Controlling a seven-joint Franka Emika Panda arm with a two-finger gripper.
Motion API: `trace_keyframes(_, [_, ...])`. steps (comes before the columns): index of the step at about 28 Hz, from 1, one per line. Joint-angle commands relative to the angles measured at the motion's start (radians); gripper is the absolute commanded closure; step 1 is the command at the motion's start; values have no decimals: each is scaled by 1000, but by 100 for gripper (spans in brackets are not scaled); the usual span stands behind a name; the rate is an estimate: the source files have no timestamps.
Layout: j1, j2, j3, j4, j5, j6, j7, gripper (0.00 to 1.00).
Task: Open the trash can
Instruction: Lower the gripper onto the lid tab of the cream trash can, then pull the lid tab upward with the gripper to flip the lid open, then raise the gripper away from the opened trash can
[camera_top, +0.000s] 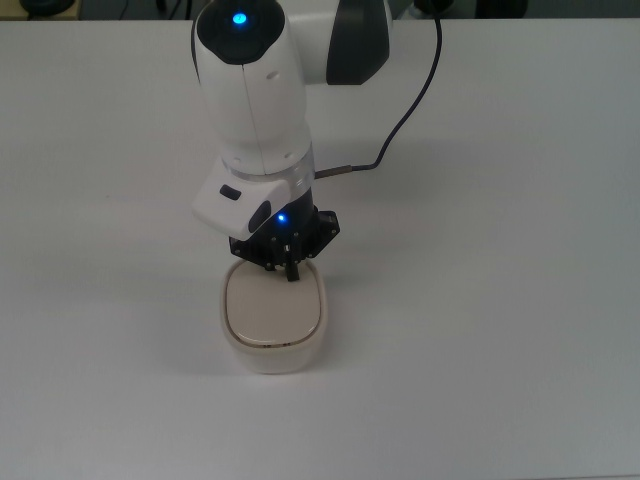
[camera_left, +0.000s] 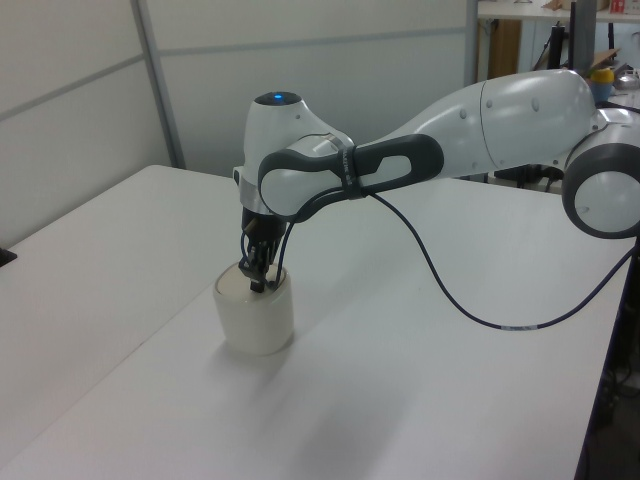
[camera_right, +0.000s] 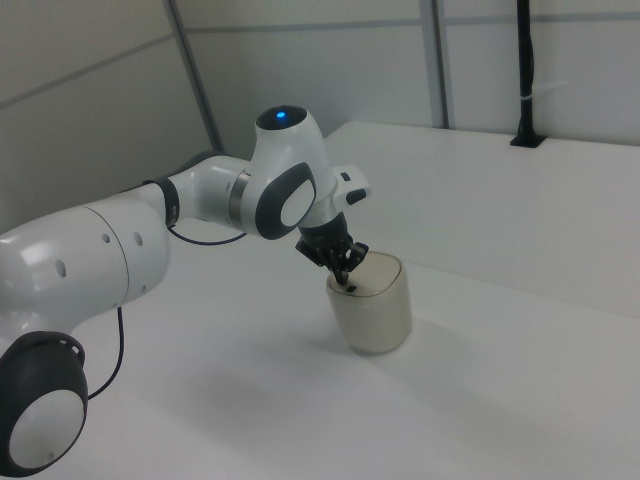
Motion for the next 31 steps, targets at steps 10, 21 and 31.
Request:
trace_keyframes(10, [-35, -109, -16, -3, 21, -127, -7, 100])
trace_keyframes(21, [-119, -226, -31, -3, 7, -348, -30, 31])
trace_keyframes(31, [-133, -244, -45, -4, -83, -466, -81, 0])
